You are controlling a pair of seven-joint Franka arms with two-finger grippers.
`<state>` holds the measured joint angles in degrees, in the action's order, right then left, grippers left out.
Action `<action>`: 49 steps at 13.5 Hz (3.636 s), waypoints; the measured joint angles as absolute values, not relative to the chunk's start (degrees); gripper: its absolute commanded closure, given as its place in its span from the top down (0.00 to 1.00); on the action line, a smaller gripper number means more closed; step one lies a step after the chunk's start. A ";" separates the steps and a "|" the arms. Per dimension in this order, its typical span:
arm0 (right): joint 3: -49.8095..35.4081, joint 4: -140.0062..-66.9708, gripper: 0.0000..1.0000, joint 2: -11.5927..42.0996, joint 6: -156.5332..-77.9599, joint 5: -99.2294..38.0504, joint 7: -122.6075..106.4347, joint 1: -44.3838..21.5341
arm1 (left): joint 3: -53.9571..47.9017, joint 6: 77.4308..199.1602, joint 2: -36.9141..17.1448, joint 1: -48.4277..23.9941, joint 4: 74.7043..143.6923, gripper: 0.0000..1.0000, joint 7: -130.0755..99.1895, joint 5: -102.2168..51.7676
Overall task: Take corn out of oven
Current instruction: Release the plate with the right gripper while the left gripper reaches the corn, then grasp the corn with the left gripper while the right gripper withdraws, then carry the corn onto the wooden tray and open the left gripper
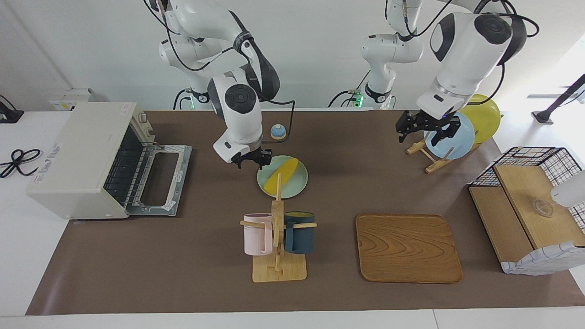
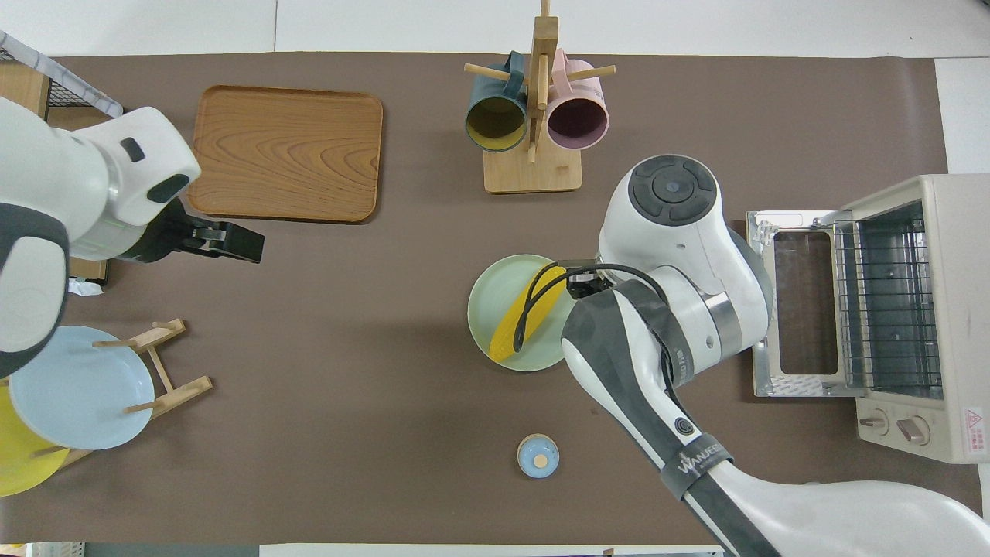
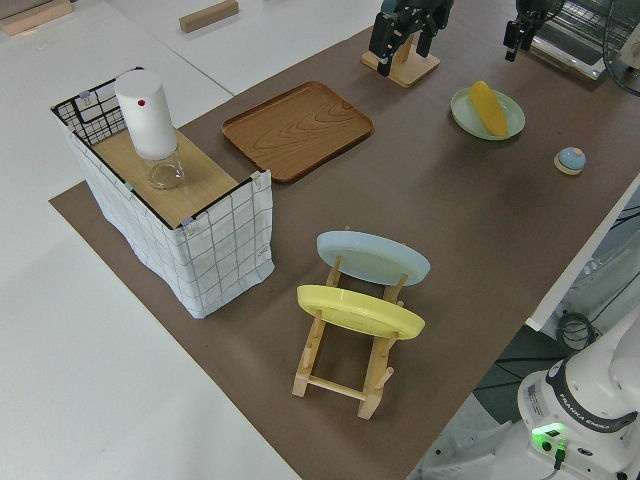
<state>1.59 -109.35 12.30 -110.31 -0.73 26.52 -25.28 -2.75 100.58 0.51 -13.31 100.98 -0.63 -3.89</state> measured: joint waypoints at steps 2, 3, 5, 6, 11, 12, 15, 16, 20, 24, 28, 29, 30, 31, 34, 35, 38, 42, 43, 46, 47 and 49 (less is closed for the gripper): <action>1.61 -116.60 0.06 10.22 -112.90 2.39 25.94 -24.02 | -2.87 103.47 -0.10 -17.83 102.94 1.00 -0.68 -5.71; 1.62 -120.11 0.03 9.08 -114.76 4.11 24.58 -22.70 | -2.90 105.10 -0.95 -20.52 103.72 1.00 -0.69 -6.20; 1.65 -125.59 0.03 7.25 -118.25 5.50 19.74 -18.37 | -3.01 108.50 -3.80 -25.95 104.27 1.00 -1.08 -7.64; 1.69 -127.25 0.03 6.66 -119.37 5.73 16.38 -15.62 | -3.03 110.02 -5.42 -28.01 104.28 1.00 -1.22 -8.42; 1.71 -129.61 0.03 5.59 -120.09 5.75 9.46 -9.12 | -2.98 118.41 -13.18 -35.52 103.60 1.00 -1.23 -12.46; 1.54 -129.87 0.03 5.57 -120.09 5.75 9.46 -9.29 | -2.99 119.69 -14.93 -36.42 102.67 1.00 -1.23 -13.04; 1.33 -130.35 0.02 5.35 -120.09 6.75 9.47 -9.36 | -2.97 120.08 -21.09 -39.00 97.05 1.00 -1.22 -13.19; 1.34 -130.45 0.02 5.24 -120.09 7.52 9.48 -9.33 | -2.95 120.09 -22.62 -39.90 96.02 1.00 -1.22 -13.19; 1.46 -130.74 0.02 5.04 -120.05 8.92 9.54 -8.59 | -2.95 122.19 -26.25 -43.49 95.67 1.00 -1.16 -13.19; 1.57 -130.83 0.02 4.98 -118.74 11.12 9.73 -8.30 | -2.76 126.75 -27.04 -44.51 98.92 1.00 -1.17 -13.19; 1.24 -130.83 0.02 4.94 -118.42 11.95 9.73 -7.92 | -1.97 128.34 -27.03 -44.48 99.45 1.00 -1.17 -13.19; 1.02 -130.70 0.02 4.91 -118.13 12.50 9.74 -7.95 | -1.98 128.56 -27.03 -44.51 99.60 1.00 -1.17 -13.19; 0.73 -130.15 0.03 4.78 -116.81 12.91 9.74 -7.97 | -2.03 129.10 -27.03 -44.55 100.05 1.00 -1.17 -13.19; 0.42 -128.77 0.03 4.50 -114.16 13.24 9.74 -8.03 | -2.07 130.11 -27.04 -44.62 100.86 1.00 -1.18 -13.19; 0.17 -123.44 0.03 2.20 -104.32 15.21 7.55 -7.99 | -2.21 131.88 -27.02 -44.75 102.48 0.54 -1.19 -13.19; 0.52 -122.11 0.03 1.34 -102.12 15.89 5.86 -7.68 | -2.13 131.85 -26.88 -44.75 102.40 0.36 -1.48 -13.19; 0.78 -120.03 0.05 -1.41 -98.14 16.96 0.01 -5.21 | -2.01 129.42 -26.55 -44.68 101.06 0.00 -3.71 -13.19; 1.02 -119.11 0.05 -5.46 -96.86 19.95 -9.68 1.31 | -1.35 126.48 -25.57 -43.65 100.00 0.00 -4.82 -13.32; 1.29 -119.09 0.05 -6.13 -97.19 20.87 -12.17 3.22 | -1.18 124.75 -24.41 -42.81 99.65 0.00 -5.27 -13.35; 1.25 -119.02 0.10 -6.89 -97.60 20.75 -14.96 4.66 | -0.79 117.60 -18.32 -35.85 99.13 0.00 -5.34 -13.35; 0.96 -118.45 0.10 -6.94 -97.48 20.83 -14.96 4.56 | -0.66 115.93 -16.63 -32.96 99.17 0.00 -5.34 -13.36; 0.27 -115.22 0.13 -6.95 -96.31 20.03 -14.96 3.85 | -0.38 114.89 -15.48 -27.81 99.31 0.00 -5.32 -13.34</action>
<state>0.27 -115.22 -6.95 -96.31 20.03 -14.96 3.85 -0.38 114.89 -15.48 -27.81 99.31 -5.32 -13.34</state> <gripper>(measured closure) 0.903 0.445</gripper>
